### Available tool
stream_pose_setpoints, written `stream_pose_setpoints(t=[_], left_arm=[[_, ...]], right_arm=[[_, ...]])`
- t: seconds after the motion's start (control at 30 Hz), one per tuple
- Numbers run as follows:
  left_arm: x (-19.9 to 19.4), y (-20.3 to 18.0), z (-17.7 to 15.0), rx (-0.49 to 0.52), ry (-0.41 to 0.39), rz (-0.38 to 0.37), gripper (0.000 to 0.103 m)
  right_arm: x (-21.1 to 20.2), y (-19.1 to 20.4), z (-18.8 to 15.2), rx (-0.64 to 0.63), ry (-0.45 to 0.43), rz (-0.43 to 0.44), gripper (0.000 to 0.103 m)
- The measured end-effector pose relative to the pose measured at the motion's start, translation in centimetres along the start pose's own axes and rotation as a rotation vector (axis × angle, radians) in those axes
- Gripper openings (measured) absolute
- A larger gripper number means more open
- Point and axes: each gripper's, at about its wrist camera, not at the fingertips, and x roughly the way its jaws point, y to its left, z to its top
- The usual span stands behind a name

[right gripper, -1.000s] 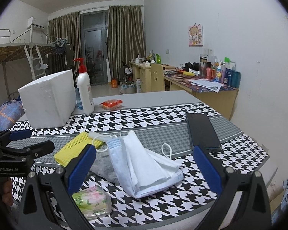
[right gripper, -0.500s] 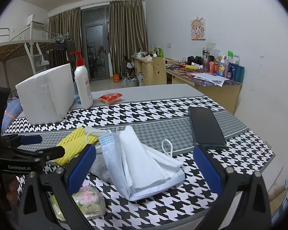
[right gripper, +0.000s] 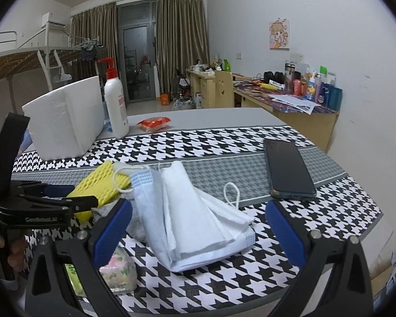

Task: Organize soft objects
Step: 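Move the left tool to the yellow foam net while the right tool approaches the blue mask, then close the left gripper on the yellow net while the right gripper grasps the blue mask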

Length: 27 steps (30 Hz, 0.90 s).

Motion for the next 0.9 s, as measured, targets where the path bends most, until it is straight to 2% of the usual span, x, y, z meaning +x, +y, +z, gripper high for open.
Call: stream_pose_setpoints(t=[0.2,0.27,0.43,0.77,0.9], left_arm=[[0.0,-0.2,-0.1,0.017,-0.002,-0.037,0.036],[0.1,-0.2,0.0,0.019,-0.004,-0.061,0.025],[0.0,-0.5,0.0,0.033,-0.018,-0.072,0.021],[-0.8,0.4,-0.2,-0.002,-0.050,-0.136,0.021],[-1.4,0.6,-0.5,-0.010,-0.073,-0.163,0.021]], right_arm=[[0.3,0.1,-0.2,-0.010,0.015,0.022,0.096],[0.5,0.1,-0.2,-0.010,0.023,0.029,0.095],[0.6,-0.2,0.0,-0.006,0.031,0.036,0.087],[0.8,0.7,-0.2,-0.047,0.055,0.072,0.068],[0.6,0.4,-0.1,-0.040,0.062,0.081,0.067]])
